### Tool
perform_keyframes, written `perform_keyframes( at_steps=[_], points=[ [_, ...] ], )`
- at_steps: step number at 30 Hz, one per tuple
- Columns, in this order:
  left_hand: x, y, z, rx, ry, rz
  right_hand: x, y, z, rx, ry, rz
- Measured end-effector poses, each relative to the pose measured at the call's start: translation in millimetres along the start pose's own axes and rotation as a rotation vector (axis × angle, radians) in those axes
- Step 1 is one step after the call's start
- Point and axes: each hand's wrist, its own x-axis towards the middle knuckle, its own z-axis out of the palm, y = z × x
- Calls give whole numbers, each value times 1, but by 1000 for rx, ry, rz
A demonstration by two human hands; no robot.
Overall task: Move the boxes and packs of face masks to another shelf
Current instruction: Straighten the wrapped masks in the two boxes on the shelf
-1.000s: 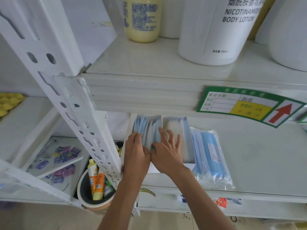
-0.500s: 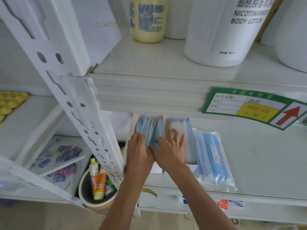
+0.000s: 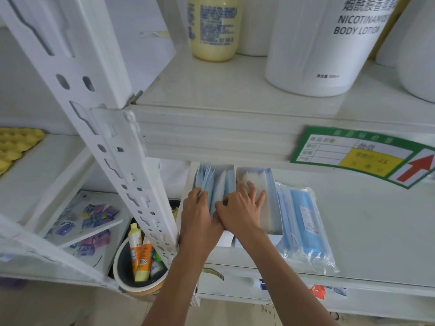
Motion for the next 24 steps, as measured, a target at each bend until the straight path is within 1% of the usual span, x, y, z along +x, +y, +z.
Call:
perform_keyframes(
  at_steps=[5,8,13,15,18,21,24],
  points=[
    [-3,0,0,-42,28,-25,2,7,-2,78,0,34],
    [-3,0,-1,-35,30,-16,-1,8,-1,102,42,12],
    [-2,-1,-1,-40,42,7,0,13,-8,210,100,-20],
    [-1,0,-1,-81,73,-17,-1,17,-13,302,102,-5],
    [3,0,-1,-125,116,-54,-6,25,-24,517,111,54],
    [2,0,1,-127,117,-8,-6,33,-34,641,122,98],
    [-2,-1,0,-75,104,87,-9,30,-41,644,111,67]
  ],
)
